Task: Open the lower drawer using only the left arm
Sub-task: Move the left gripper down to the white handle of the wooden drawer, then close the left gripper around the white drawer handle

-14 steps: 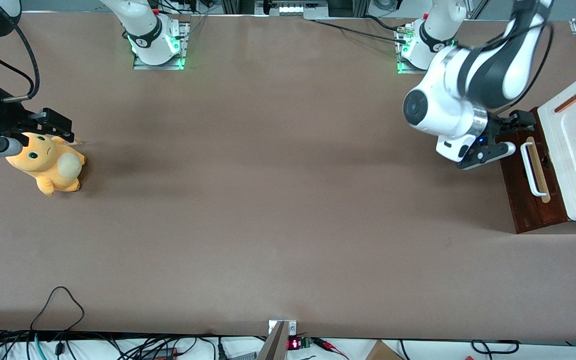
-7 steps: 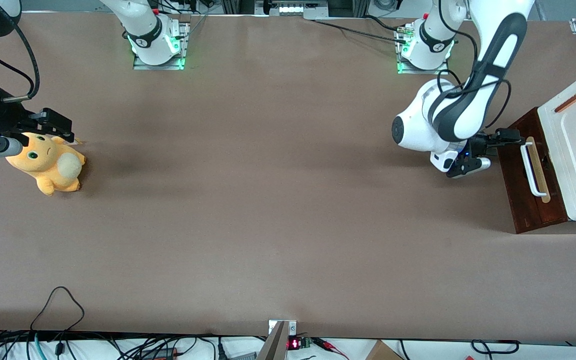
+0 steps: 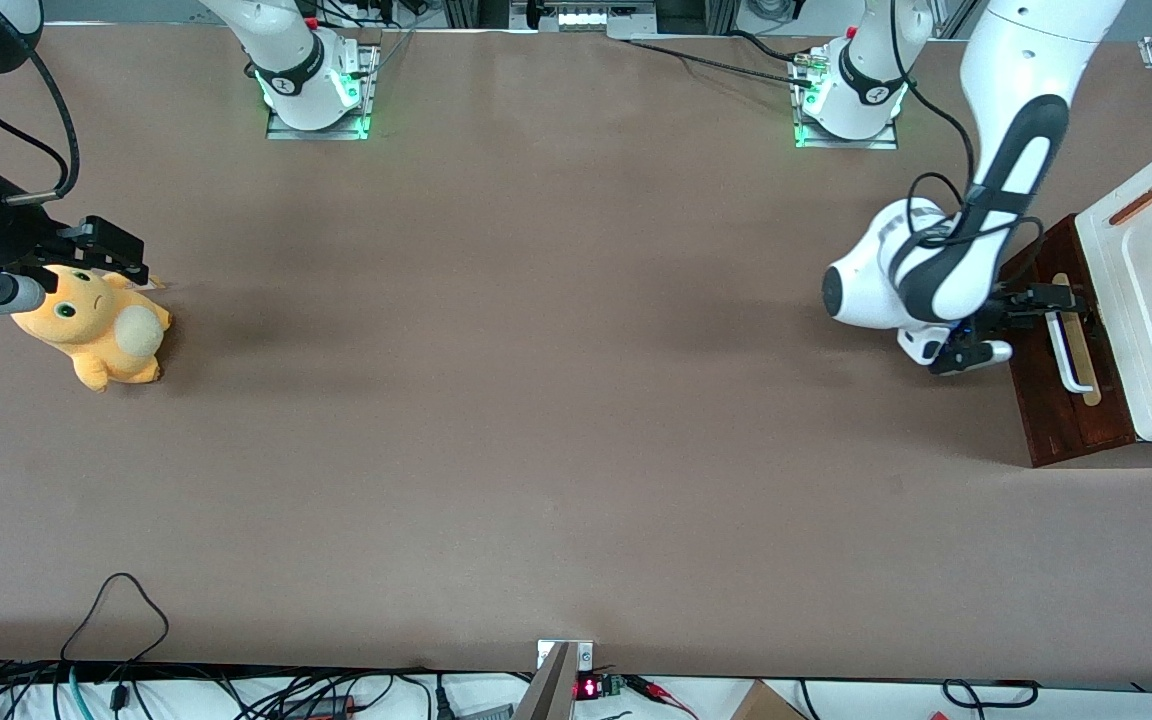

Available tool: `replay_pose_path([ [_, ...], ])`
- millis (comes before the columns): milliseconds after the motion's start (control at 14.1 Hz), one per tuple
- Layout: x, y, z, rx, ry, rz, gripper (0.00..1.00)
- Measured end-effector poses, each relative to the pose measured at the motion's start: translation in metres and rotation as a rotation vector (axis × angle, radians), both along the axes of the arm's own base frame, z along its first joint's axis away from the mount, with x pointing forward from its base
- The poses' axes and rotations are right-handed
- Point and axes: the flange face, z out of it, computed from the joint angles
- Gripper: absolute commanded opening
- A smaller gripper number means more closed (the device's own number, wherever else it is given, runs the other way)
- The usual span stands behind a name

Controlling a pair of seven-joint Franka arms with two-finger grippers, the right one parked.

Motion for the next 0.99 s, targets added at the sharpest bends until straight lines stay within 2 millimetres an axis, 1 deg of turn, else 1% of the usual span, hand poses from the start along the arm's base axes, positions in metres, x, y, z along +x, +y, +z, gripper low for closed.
replay_pose_path([
  [71,0.0,0.003,0.0,-0.002,0.0,0.004,0.91],
  [354,-0.001,-0.002,-0.008,-0.013,0.012,-0.009,0.9],
  [638,0.0,0.008,-0.025,0.004,0.034,-0.046,0.9],
  [709,-0.001,0.008,-0.026,0.005,0.037,-0.047,0.86],
  [780,0.0,0.008,-0.027,0.006,0.037,-0.049,0.78],
  [850,0.0,0.008,-0.026,0.009,0.035,-0.054,0.66],
  [921,0.001,0.008,-0.026,0.012,0.033,-0.06,0.57],
  [992,0.002,0.008,-0.025,0.012,0.032,-0.061,0.5],
])
